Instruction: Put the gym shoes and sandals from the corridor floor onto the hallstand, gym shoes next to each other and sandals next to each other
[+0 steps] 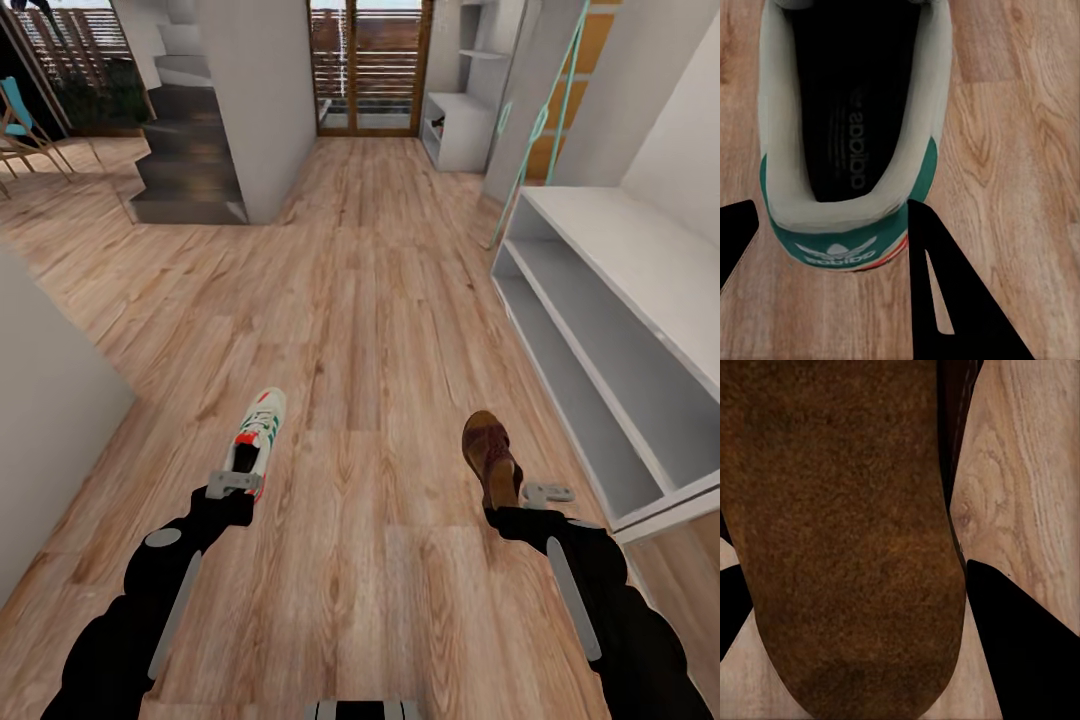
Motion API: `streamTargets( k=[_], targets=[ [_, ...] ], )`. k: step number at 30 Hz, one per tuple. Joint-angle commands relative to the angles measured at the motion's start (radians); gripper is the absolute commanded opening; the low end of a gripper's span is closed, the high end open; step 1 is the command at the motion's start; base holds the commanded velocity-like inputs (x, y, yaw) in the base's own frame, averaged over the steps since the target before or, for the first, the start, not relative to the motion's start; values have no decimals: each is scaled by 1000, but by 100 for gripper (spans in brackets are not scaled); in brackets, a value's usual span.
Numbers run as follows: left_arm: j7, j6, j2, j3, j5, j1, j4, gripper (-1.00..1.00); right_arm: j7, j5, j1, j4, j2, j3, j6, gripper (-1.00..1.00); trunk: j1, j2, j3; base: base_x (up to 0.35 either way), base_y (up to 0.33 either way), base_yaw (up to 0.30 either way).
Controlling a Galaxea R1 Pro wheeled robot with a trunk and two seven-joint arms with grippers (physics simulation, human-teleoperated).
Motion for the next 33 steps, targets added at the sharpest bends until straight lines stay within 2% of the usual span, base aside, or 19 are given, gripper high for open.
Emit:
streamTargets(
  k=[1,33],
  targets=[
    [-6,5,0,0,-8,0,-1,-100,-3,-8,0,-1,0,-1,4,-100,0,0,1,333,0,-5],
    [-11,5,1,0,-8,1,-3,-100,2,-9,0,-1,-3,-2,6,-100,0,0,51,333,0,-33]
  ],
)
